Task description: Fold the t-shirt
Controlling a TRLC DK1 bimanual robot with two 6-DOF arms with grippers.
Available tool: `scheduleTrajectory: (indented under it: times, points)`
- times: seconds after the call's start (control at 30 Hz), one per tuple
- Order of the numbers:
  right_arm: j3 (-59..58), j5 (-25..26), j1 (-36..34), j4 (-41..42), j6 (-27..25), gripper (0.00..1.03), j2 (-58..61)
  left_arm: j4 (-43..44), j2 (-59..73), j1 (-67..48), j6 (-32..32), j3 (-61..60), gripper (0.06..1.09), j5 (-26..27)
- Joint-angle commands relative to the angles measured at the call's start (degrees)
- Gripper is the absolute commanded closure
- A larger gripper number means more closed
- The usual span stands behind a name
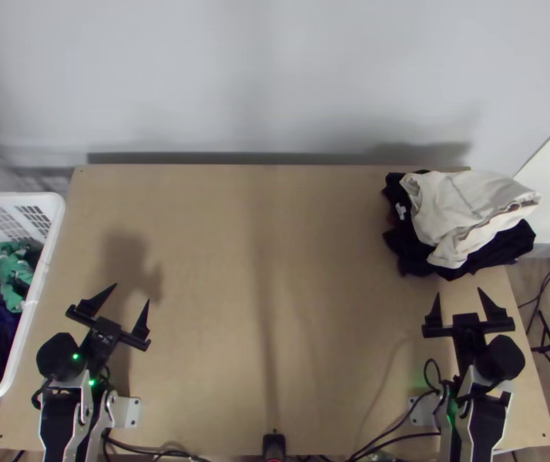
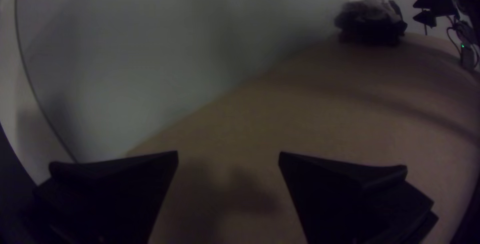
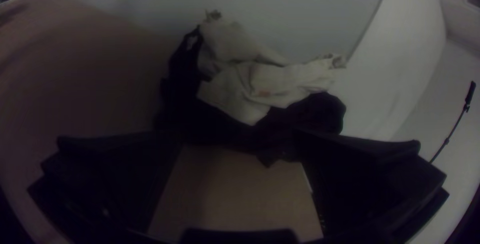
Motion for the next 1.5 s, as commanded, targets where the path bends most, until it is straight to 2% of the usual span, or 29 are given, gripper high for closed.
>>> scheduleTrajectory:
  times: [0.0, 0.6, 0.8, 1.47]
  points:
    - [-0.01, 0.02, 0.02, 0.01, 0.03, 0.04, 0.01, 0.0, 0.01, 0.0, 0.1, 0.01, 0.11, 0.02]
    - [-0.01, 0.02, 0.02, 0.01, 0.03, 0.04, 0.01, 0.0, 0.01, 0.0, 0.1, 0.01, 0.11, 0.02]
    - [-0.01, -0.86, 2.12, -0.08, 0.55, 0.04, 0.01, 0.0, 0.01, 0.0, 0.1, 0.01, 0.11, 0.02]
    - [-0.01, -1.65, 0.89, -0.35, 1.61, 0.04, 0.1, 0.0, 0.01, -0.79, 0.1, 0.01, 0.11, 0.02]
